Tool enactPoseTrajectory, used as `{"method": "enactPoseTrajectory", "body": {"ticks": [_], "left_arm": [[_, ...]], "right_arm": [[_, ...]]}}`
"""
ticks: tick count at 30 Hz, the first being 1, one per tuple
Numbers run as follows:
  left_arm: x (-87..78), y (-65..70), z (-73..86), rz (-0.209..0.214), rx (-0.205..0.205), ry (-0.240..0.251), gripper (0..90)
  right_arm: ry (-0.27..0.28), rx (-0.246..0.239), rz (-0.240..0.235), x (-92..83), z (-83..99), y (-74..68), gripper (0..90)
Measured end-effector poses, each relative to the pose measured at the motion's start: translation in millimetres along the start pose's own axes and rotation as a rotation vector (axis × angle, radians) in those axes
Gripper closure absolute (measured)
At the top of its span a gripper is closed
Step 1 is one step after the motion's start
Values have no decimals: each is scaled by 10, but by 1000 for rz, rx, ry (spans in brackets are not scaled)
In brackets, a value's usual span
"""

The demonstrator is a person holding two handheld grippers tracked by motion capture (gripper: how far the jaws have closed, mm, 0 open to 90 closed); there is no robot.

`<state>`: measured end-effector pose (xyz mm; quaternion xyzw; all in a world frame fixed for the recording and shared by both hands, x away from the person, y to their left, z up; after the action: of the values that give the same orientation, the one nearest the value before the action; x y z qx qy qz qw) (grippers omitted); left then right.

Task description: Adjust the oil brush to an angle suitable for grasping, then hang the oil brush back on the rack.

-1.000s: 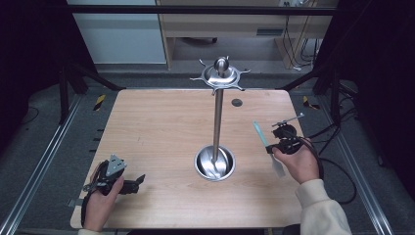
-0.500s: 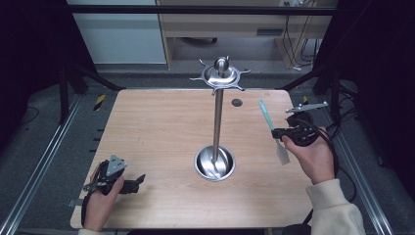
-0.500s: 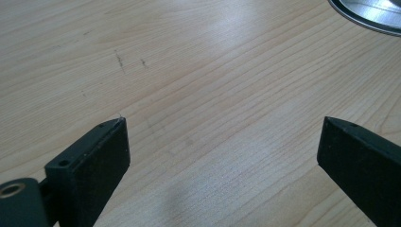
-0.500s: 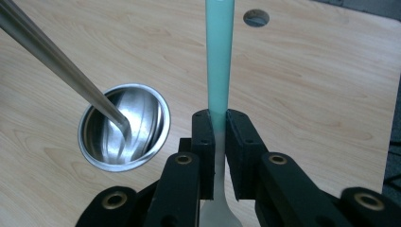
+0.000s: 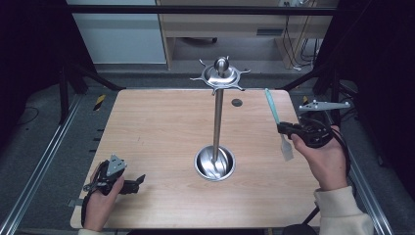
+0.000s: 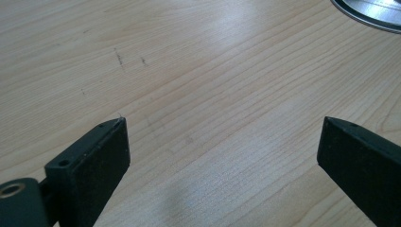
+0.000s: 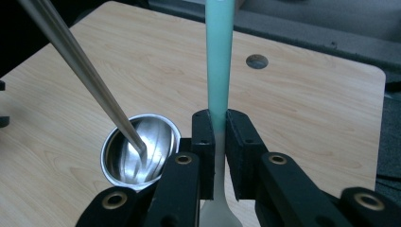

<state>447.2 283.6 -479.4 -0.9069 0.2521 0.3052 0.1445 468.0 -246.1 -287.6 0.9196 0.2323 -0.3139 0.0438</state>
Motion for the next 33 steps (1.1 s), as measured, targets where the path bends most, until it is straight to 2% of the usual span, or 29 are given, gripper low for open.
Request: {"method": "enactPoseTrajectory", "body": {"ticks": [5,11,12,22,33], "left_arm": [[-7,-1,1,-2,1,-2,29],[-10,0,2,-3,1,-1,29],[-7,-2,2,-4,-1,2,29],[-10,0,1,-5,-1,2,29],[-10,-3,2,-7,-3,3,29]], "right_arm": [[64,-9,3,-195,-39,-35,825],[105,-29,8,-316,-60,-78,825],[130,-33,1,-368,-71,-88,824],[202,-26,-10,-502,-102,-97,825],[241,-19,-23,-585,-117,-97,824]]}}
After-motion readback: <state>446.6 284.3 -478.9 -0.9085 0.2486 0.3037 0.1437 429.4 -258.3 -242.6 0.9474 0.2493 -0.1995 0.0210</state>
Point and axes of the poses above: each handheld gripper's, and its own axes: x roughly forward along the jaws, z roughly out of its underside, y roughly to its right, the point moved 1 cm from there along x, roughly forward along the jaws, and after that the axes turned 1 degree about z, right-handed, at the moved point
